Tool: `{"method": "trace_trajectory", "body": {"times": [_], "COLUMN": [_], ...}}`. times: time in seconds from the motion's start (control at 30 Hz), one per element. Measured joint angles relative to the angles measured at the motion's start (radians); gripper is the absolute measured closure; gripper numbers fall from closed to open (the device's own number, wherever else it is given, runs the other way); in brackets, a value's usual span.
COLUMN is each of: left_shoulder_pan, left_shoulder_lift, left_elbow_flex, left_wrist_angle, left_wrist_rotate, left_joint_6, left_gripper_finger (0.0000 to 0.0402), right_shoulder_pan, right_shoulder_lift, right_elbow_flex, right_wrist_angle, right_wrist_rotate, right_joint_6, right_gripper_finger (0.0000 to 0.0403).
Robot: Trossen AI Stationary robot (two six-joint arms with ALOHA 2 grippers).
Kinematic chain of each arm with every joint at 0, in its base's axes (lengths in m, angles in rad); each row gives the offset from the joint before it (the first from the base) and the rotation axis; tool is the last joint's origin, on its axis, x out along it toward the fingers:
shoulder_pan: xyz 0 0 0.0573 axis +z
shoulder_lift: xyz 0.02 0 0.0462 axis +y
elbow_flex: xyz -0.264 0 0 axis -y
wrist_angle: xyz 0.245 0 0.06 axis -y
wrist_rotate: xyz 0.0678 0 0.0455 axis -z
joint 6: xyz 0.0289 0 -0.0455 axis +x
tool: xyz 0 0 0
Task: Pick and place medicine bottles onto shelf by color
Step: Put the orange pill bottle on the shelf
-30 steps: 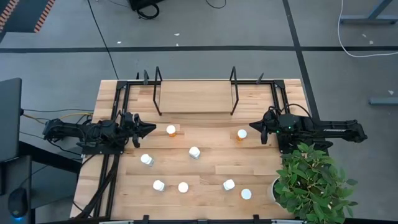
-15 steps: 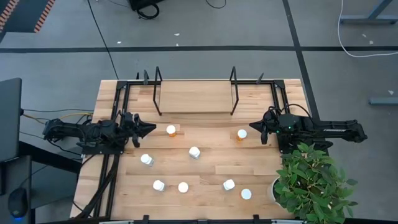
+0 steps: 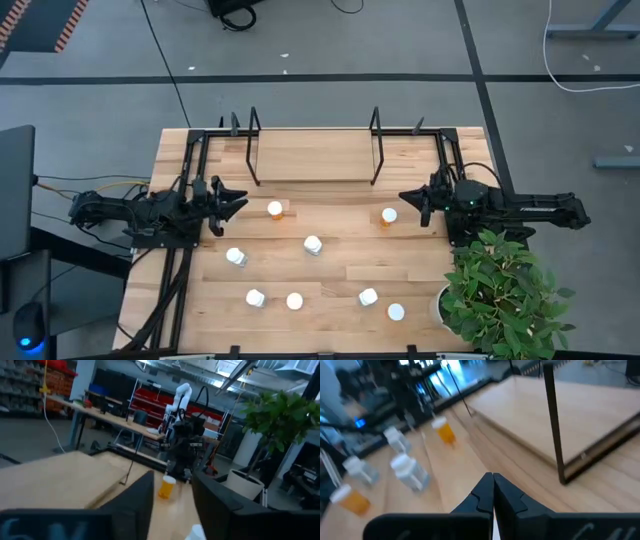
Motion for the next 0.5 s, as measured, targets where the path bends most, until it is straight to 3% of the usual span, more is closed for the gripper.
{"method": "trace_trajectory", "body": {"times": [0.27,0.5], "left_shoulder_pan": [0.000,0.034], "left_shoulder_lift": [0.083,0.285], "left_elbow_flex": [0.115,0.259], "left_wrist_angle": [0.004,-0.006], "left_wrist_rotate": [0.031,0.030], "left_joint_6": [0.172,0.257], "left_gripper_finger": [0.0141,0.0121], "right_shoulder_pan": [0.000,0.000], "right_shoulder_lift": [0.000,0.004], "right_elbow_flex": [0.000,0.000], "right_wrist_angle": [0.201,0.298], "right_wrist_rotate": [0.024,0.140], "right_joint_6": [-0.052,-0.062], "right_gripper_finger": [0.0395,0.0395]}}
